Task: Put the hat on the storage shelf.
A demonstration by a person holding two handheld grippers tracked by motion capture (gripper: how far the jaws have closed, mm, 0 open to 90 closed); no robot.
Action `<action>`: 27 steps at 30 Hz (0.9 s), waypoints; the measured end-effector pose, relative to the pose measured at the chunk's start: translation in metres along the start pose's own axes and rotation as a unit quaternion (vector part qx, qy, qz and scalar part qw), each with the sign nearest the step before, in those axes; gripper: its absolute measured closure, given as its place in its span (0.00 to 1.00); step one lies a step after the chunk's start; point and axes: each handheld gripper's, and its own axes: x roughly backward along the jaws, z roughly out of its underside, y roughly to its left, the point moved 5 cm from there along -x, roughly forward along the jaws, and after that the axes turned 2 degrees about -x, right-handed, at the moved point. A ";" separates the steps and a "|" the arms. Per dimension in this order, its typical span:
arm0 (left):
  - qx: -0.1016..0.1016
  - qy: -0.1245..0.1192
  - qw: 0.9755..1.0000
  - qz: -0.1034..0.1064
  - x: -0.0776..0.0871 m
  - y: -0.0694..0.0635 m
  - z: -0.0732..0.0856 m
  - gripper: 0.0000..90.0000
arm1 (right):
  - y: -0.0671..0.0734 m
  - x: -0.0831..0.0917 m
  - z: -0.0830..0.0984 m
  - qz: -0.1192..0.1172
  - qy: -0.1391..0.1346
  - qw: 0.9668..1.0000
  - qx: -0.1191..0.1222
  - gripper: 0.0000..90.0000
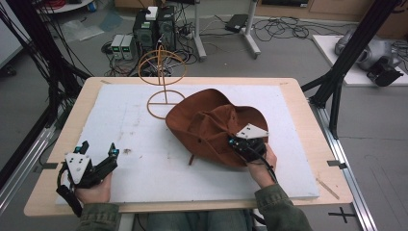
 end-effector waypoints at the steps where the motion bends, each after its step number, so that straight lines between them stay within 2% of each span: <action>1: 0.000 0.000 1.000 0.000 0.000 0.000 0.000 0.20 | -0.002 0.003 0.000 0.001 -0.007 1.000 -0.005 0.98; 3: -0.001 0.000 1.000 0.001 0.000 0.000 0.000 0.20 | -0.006 0.010 -0.002 0.007 -0.028 1.000 -0.011 0.98; 4: 0.000 0.000 1.000 0.002 0.000 -0.001 -0.001 0.20 | -0.006 0.010 -0.002 0.007 -0.028 1.000 -0.011 0.98; 5: -0.002 0.001 1.000 0.002 0.000 -0.001 -0.001 0.20 | -0.010 0.018 -0.005 0.017 -0.055 0.998 -0.020 0.98; 7: 0.000 0.000 1.000 0.003 -0.001 -0.002 -0.001 0.20 | -0.014 0.028 -0.008 0.031 -0.082 0.996 -0.019 0.98; 8: -0.001 0.000 1.000 0.003 -0.001 -0.002 -0.001 0.20 | -0.014 0.028 -0.008 0.031 -0.082 0.996 -0.019 0.98; 9: -0.001 0.001 1.000 0.003 -0.001 -0.002 0.000 0.20 | -0.016 0.033 -0.010 0.041 -0.096 0.994 -0.023 0.98; 10: 0.000 0.000 1.000 0.004 -0.002 -0.003 0.000 0.20 | -0.021 0.042 -0.014 0.062 -0.119 0.990 -0.037 0.98; 11: -0.001 0.001 1.000 0.005 -0.002 -0.003 0.000 0.20 | -0.024 0.047 -0.017 0.063 -0.132 0.988 -0.041 0.98; 14: -0.002 0.002 1.000 0.005 -0.002 -0.004 0.000 0.20 | -0.030 0.060 -0.022 0.064 -0.171 0.982 -0.049 0.98; 20: -0.002 0.002 1.000 0.004 -0.003 -0.005 0.001 0.20 | -0.033 0.078 -0.039 0.046 -0.245 0.965 -0.079 0.98; 21: -0.001 0.002 1.000 0.005 -0.003 -0.005 0.001 0.20 | -0.033 0.078 -0.039 0.046 -0.245 0.965 -0.079 0.98; 22: -0.001 0.003 1.000 0.005 -0.003 -0.005 0.001 0.20 | -0.032 0.082 -0.046 0.041 -0.260 0.962 -0.080 0.98; 24: -0.001 0.003 1.000 0.004 -0.002 -0.004 0.001 0.20 | -0.031 0.084 -0.051 0.038 -0.270 0.958 -0.084 0.98; 27: 0.003 0.001 1.000 0.003 -0.002 -0.004 0.001 0.20 | -0.029 0.084 -0.056 0.043 -0.276 0.957 -0.078 0.98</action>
